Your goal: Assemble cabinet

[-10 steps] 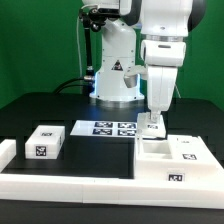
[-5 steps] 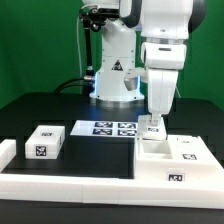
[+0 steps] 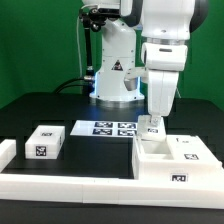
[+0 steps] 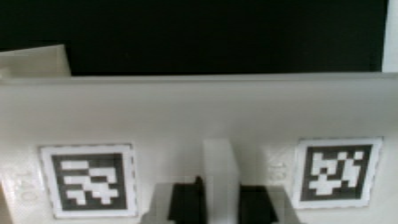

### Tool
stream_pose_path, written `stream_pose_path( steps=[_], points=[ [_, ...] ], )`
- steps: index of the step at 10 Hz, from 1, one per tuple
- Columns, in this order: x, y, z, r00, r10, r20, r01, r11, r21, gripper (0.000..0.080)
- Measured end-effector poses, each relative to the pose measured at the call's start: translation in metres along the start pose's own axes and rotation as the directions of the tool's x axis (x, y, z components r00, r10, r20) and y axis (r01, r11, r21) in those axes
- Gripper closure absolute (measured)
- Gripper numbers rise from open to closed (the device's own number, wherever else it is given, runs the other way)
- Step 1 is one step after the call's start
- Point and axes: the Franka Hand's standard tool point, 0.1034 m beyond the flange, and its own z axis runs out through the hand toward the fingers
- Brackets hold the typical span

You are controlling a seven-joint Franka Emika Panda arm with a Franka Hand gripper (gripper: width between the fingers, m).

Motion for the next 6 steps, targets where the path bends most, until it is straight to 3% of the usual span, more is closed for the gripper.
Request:
stream_pose_path(
  steps=[4, 6],
  points=[
    [0.001, 0.01, 0.0, 1.0, -0.019, -0.008, 0.019, 1.0, -0.012, 0.0737],
    [-0.002, 0.016, 0.002, 0.998, -0.054, -0.025, 0.053, 0.998, -0.044, 0.0737]
  ],
)
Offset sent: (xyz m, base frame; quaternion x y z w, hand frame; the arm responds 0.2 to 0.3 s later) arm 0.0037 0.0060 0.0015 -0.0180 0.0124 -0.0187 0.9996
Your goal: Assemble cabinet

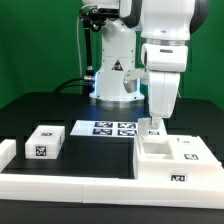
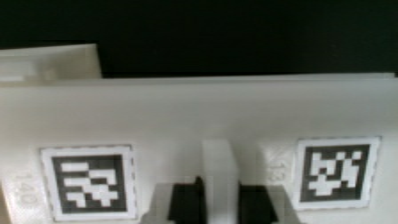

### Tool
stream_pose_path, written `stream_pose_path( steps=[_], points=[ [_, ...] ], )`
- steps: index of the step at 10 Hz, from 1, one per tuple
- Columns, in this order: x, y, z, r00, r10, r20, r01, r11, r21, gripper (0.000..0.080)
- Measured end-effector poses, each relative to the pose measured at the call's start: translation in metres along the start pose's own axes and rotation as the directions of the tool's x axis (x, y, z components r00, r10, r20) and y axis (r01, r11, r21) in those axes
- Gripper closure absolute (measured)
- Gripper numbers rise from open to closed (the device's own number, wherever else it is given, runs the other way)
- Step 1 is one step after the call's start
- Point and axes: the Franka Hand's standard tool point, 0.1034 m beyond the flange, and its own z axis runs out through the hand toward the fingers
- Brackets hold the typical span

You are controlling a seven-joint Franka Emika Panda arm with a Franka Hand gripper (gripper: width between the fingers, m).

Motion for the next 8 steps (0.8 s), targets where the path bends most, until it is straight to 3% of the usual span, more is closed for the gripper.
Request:
stream_pose_path(
  steps=[4, 6, 8],
  points=[
    [0.0, 0.001, 0.0, 1.0, -0.003, 0.0, 0.003, 1.0, -0.002, 0.0737],
    [-0.003, 0.012, -0.002, 1.0, -0.016, -0.004, 0.016, 1.0, -0.013, 0.0737],
    [-0.002, 0.035, -0.006, 1.0, -0.017, -0.006, 0.017, 1.0, -0.025, 0.0737]
  ],
)
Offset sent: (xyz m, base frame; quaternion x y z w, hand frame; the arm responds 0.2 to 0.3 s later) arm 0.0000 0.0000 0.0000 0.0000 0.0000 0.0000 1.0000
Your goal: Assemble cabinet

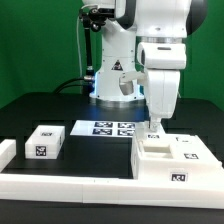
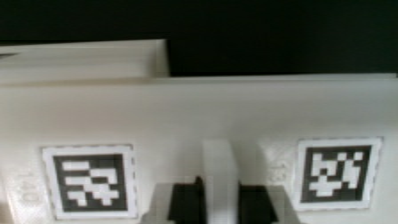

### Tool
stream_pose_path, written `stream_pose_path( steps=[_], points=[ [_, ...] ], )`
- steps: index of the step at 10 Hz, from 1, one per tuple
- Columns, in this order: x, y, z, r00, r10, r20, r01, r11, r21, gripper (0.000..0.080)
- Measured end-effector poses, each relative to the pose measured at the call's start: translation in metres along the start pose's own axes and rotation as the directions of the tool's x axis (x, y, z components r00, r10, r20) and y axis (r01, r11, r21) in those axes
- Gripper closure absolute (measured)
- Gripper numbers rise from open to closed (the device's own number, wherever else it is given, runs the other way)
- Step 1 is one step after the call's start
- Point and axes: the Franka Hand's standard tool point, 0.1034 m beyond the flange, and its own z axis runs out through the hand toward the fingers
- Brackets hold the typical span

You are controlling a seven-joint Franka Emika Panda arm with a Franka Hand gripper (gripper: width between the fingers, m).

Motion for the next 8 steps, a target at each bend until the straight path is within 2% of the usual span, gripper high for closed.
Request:
stream_pose_path(
  steps=[2, 3, 4, 5, 8],
  points=[
    [0.0, 0.029, -0.001, 1.0, 0.01, -0.001, -0.01, 1.0, 0.001, 0.0737],
    [0.0, 0.044, 0.001, 1.0, -0.003, -0.012, 0.002, 1.0, -0.022, 0.0737],
    [-0.003, 0.05, 0.004, 0.999, -0.024, -0.03, 0.022, 0.998, -0.062, 0.0737],
    [-0.004, 0.05, 0.002, 0.999, -0.023, -0.035, 0.02, 0.997, -0.077, 0.0735],
    [-0.003, 0.05, 0.002, 0.999, -0.023, -0.033, 0.021, 0.997, -0.076, 0.0735]
  ],
)
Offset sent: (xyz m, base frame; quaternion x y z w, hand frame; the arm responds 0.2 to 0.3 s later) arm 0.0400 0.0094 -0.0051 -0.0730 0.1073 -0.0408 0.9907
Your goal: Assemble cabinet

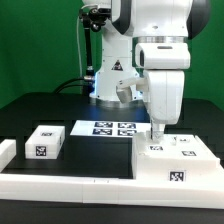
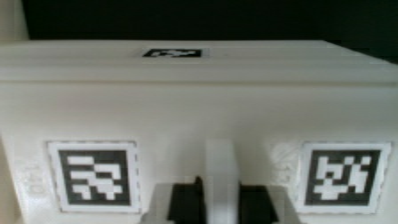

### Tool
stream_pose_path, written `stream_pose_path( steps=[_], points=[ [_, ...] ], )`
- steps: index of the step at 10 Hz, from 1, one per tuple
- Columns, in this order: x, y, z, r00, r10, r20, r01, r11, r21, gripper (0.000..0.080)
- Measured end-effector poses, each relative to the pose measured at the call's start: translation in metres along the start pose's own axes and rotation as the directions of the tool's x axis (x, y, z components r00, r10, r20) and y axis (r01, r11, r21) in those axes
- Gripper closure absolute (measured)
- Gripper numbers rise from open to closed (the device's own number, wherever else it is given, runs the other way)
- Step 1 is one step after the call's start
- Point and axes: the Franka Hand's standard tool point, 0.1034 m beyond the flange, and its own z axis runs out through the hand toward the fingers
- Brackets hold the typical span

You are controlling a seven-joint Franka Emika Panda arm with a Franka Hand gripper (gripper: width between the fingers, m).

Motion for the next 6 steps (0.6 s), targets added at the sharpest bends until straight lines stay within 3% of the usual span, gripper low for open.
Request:
stream_pose_path(
  steps=[2, 4, 6],
  points=[
    [0.0, 0.001, 0.0, 1.0, -0.001, 0.0, 0.001, 1.0, 0.002, 0.0735],
    [0.006, 0.018, 0.0, 1.0, 0.017, 0.007, -0.018, 1.0, 0.024, 0.0735],
    [0.009, 0.019, 0.003, 0.999, 0.029, 0.03, -0.032, 0.997, 0.077, 0.0735]
  ],
)
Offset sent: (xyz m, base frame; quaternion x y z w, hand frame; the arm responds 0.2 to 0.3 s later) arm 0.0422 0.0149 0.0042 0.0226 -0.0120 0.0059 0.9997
